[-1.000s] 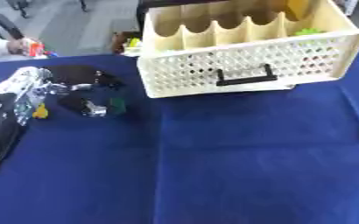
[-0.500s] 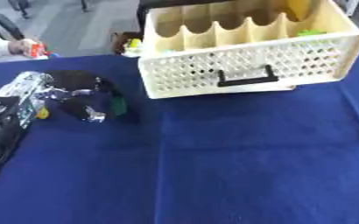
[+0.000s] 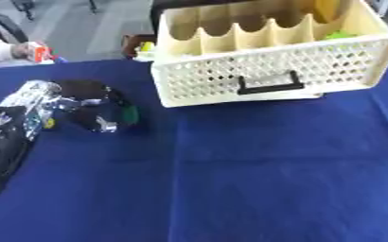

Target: Pick up objects from table and place into drawer.

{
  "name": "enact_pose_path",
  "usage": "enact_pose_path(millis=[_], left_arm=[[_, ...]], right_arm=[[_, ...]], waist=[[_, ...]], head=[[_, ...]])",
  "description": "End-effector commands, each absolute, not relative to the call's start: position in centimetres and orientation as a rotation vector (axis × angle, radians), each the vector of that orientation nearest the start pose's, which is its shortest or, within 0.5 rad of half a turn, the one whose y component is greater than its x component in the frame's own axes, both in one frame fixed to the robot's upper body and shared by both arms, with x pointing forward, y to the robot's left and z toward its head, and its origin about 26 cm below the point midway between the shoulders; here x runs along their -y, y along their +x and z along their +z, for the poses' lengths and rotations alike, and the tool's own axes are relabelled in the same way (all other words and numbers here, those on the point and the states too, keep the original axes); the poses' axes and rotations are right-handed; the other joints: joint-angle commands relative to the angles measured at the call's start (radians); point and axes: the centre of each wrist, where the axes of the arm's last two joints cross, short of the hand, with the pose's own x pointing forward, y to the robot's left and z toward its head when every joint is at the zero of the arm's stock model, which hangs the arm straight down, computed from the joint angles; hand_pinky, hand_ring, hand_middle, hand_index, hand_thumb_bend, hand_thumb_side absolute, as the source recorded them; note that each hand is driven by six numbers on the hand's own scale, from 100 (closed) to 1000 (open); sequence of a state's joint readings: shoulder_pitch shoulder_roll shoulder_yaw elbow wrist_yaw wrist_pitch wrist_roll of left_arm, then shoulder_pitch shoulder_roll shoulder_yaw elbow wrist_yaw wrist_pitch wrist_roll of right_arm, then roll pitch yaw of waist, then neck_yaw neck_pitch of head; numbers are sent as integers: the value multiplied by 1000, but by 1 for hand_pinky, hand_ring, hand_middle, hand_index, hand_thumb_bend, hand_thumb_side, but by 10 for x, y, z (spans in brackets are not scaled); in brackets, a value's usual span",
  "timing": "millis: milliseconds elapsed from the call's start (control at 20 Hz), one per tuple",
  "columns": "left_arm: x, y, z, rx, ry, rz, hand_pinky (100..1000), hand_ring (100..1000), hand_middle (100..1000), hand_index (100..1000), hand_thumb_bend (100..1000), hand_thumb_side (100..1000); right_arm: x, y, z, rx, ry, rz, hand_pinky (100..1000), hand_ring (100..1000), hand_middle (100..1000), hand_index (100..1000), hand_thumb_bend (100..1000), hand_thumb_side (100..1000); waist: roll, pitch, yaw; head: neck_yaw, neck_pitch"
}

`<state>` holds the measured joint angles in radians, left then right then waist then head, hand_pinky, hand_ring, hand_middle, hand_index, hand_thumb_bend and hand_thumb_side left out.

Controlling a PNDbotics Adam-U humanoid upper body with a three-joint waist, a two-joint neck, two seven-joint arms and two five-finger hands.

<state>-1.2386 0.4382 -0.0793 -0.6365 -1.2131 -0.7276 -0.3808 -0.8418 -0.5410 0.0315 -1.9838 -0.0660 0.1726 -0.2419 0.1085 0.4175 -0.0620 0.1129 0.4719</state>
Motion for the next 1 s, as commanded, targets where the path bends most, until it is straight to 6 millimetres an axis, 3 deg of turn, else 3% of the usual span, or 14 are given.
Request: enact_pose_path(millis=[50, 300, 1000], left_arm=[[-276, 513, 285, -1943, -1265, 2738, 746, 809, 761, 959, 209, 1000], [-274, 514, 284, -1994, -1254, 2749, 737, 805, 758, 969, 156, 1000], [-266, 515, 282, -1961, -1296, 2766, 742, 805, 737, 881, 239, 1000]], right_arm=[[230, 293, 377, -3516, 426, -384, 846, 295, 261, 689, 100, 716], [230, 294, 376, -3522, 432, -382, 850, 294, 258, 687, 100, 682], [230, 294, 375, -3537, 413, -325, 850, 294, 256, 679, 100, 680]], waist=[[-4, -19, -1], [-4, -14, -2], [2, -9, -3]], head=[[5, -13], [6, -16], [12, -13]])
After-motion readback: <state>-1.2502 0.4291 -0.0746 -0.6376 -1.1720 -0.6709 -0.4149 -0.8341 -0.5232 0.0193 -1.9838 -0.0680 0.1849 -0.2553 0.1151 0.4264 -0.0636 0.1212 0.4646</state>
